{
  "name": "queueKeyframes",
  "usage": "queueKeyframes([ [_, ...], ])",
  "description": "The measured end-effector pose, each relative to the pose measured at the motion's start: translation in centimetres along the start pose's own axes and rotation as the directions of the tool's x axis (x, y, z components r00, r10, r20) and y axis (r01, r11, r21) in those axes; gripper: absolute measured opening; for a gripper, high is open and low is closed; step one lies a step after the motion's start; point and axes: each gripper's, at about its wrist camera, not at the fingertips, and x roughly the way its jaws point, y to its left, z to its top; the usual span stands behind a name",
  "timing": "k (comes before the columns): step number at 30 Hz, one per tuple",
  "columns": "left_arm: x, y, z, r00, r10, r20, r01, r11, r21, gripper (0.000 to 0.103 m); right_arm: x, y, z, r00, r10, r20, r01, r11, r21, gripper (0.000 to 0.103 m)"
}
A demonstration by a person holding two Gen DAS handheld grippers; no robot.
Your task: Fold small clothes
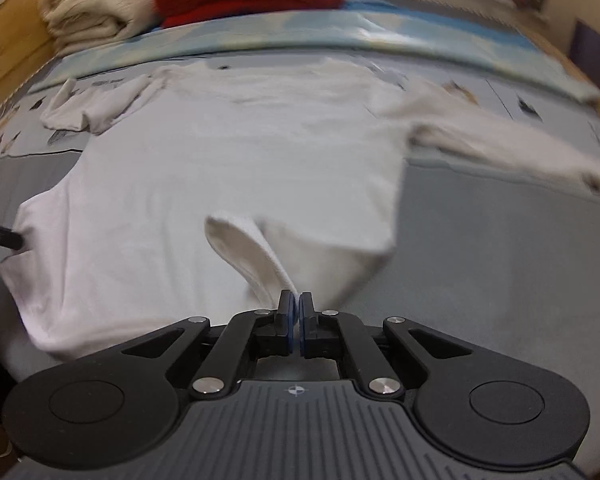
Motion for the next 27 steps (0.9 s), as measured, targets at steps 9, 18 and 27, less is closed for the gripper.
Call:
queueKeyframes([
  [9, -0.3, 3.6, -3.0, 0.991, 0.066, -0.118, -0.075, 0.994, -0.08, 0.012, -0.7, -6.3, -5.7, 0.981, 0.03, -0.192, -0.007, 0.993, 0.118, 0.01],
  [18, 2.5, 2.9, -2.0, 0.986, 0.025, -0.166, -0.048, 0.99, -0.132, 0.029, 0.8, -7.9, -3.8, 0.992, 0.012, -0.122, 0.024, 0.957, 0.288, 0.067],
  [27, 3.6, 1.4, -3.4, 0.976, 0.057, -0.212, -0.059, 0.998, -0.002, 0.024, 3.7, -5.4, -4.2, 0.969, -0.026, -0.248, 0.059, 0.99, 0.127, 0.008],
])
